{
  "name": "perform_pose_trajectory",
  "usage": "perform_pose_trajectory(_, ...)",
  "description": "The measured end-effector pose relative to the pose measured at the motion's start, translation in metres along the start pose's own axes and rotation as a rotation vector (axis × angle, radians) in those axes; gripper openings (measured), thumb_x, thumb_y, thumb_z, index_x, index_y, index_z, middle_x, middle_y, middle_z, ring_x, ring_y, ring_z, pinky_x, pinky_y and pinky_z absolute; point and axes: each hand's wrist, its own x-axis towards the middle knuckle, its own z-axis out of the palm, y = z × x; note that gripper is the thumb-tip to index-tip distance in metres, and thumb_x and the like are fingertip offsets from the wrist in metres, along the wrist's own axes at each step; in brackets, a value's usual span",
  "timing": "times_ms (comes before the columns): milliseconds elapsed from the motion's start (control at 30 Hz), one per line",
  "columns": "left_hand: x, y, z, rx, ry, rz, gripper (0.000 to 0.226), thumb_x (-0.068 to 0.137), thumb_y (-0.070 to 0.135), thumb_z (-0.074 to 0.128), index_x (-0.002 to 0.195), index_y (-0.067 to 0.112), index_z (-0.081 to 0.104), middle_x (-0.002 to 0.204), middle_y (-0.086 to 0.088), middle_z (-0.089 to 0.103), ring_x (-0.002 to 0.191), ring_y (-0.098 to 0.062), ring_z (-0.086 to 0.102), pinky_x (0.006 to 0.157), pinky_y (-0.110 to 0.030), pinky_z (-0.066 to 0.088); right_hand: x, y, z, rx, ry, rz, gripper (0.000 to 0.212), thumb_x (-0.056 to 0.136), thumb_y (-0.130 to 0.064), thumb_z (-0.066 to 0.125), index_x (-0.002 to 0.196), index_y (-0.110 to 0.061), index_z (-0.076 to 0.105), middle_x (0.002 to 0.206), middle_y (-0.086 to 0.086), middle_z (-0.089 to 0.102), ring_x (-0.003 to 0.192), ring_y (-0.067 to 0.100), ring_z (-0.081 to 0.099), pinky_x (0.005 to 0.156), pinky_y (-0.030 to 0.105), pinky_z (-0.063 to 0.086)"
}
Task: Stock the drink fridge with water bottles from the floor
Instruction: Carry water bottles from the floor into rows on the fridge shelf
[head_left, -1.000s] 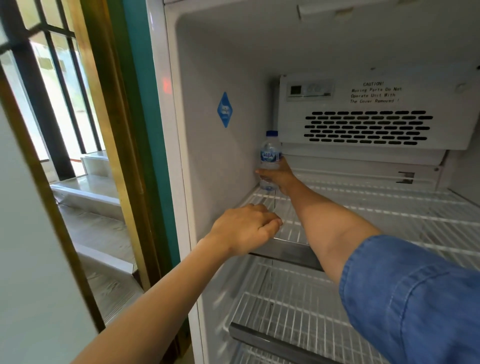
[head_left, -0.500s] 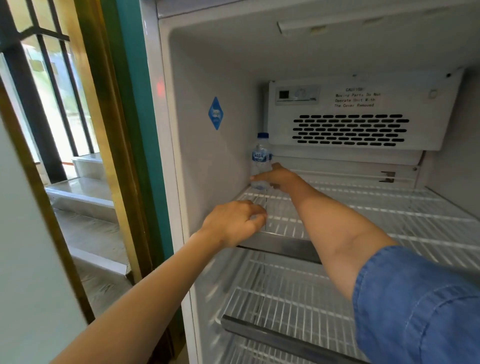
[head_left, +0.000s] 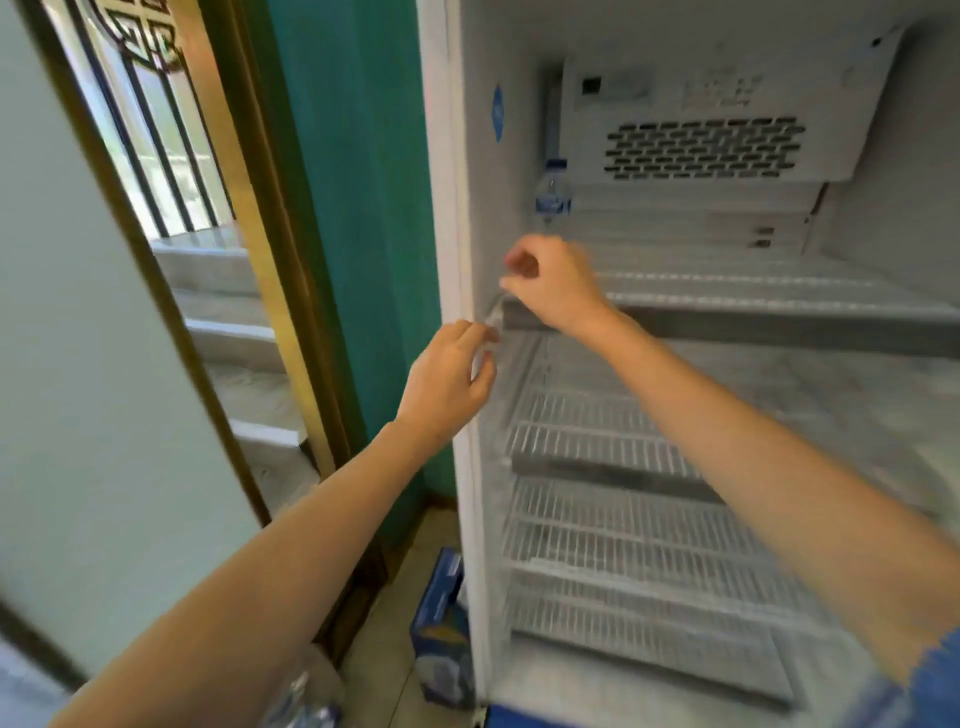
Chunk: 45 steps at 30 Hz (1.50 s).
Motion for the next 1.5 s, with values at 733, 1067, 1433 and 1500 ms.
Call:
perform_pose_trajectory(733, -0.562, -0.097, 0.082, -0.078, -0.716, -0.978, 0.038, 0.086, 0.013, 0.059, 0.124, 0.012, 0.054, 0.118, -0.009, 0.06, 0.103, -0.027, 0.06, 0.088, -0.033, 0.047, -0.519, 0.122, 0.323, 0.104, -0.903, 0.704, 0.048, 0.08, -0.022, 0.075, 0.121, -0.01, 0.054, 0.113, 0.008, 0.059, 0.089, 0.019, 0.06, 0.082, 0.031, 0.049)
perform_pose_trajectory(1067, -0.81, -0.154, 0.277, -0.105, -0.632, -1.244, 0.065, 0.082, -0.003, 0.056, 0.14, 0.015, 0.033, 0.134, -0.01, 0.051, 0.115, -0.028, 0.054, 0.075, -0.026, 0.038, -0.757, 0.29, 0.491, 0.195, -0.908, 0.911, 0.079, 0.071, -0.013, 0.08, 0.139, -0.016, 0.039, 0.134, 0.0, 0.045, 0.124, 0.016, 0.045, 0.097, 0.023, 0.037)
perform_pose_trajectory(1433, -0.91, -0.243, 0.437, -0.236, -0.467, -1.166, 0.068, 0.065, 0.005, 0.076, 0.125, 0.022, 0.05, 0.116, 0.003, 0.06, 0.104, -0.018, 0.056, 0.079, -0.022, 0.036, -0.849, 0.389, 0.628, 0.356, -0.701, 0.907, 0.074, 0.059, -0.01, 0.088, 0.119, -0.032, 0.051, 0.105, -0.017, 0.062, 0.097, 0.005, 0.059, 0.081, 0.016, 0.044)
perform_pose_trajectory(1500, -0.908, -0.247, 0.443, -0.28, -0.417, -1.205, 0.059, 0.061, 0.009, 0.081, 0.111, 0.023, 0.055, 0.101, 0.009, 0.063, 0.094, -0.016, 0.058, 0.075, -0.026, 0.042, -0.849, 0.393, 0.633, 0.382, -0.676, 0.922, 0.064, 0.06, -0.011, 0.087, 0.107, -0.036, 0.051, 0.093, -0.02, 0.063, 0.084, -0.001, 0.059, 0.072, 0.007, 0.043)
